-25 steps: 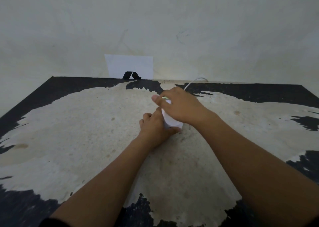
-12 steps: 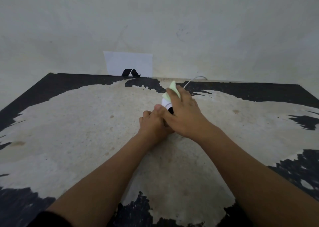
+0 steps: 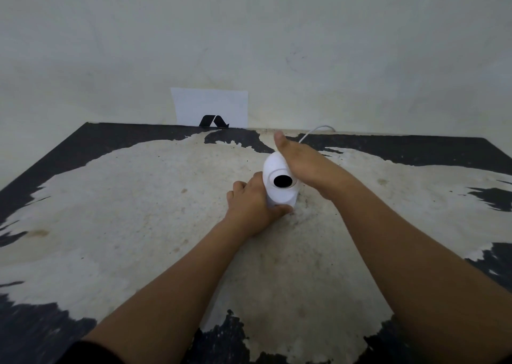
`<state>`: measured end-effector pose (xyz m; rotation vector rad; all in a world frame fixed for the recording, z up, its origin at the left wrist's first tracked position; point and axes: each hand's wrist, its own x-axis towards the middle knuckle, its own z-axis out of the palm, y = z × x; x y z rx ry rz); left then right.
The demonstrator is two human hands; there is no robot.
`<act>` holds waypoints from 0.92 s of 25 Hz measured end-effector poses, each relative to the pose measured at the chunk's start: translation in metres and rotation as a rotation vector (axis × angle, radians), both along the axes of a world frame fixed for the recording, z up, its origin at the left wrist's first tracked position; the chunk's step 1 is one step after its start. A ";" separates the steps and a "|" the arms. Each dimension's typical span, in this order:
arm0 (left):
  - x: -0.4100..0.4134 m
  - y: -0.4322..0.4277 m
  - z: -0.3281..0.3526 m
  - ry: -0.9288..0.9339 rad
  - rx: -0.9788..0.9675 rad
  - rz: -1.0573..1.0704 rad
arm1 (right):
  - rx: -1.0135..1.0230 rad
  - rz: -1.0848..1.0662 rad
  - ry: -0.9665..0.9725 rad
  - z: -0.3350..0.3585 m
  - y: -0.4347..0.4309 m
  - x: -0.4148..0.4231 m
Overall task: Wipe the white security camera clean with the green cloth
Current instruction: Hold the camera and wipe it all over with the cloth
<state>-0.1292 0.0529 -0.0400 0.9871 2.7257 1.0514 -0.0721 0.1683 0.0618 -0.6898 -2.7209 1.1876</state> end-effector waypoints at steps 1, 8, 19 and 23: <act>0.000 0.000 0.000 -0.002 0.000 -0.001 | -0.104 -0.030 -0.001 -0.005 0.002 0.008; 0.003 -0.001 0.004 0.024 -0.043 0.016 | 0.102 -0.061 0.232 -0.044 -0.004 0.065; 0.044 -0.058 0.036 -0.171 0.325 -0.086 | -0.259 -0.044 0.402 -0.049 -0.022 0.088; 0.053 -0.057 0.039 -0.429 0.368 -0.174 | -0.366 -0.016 0.353 -0.052 -0.029 0.085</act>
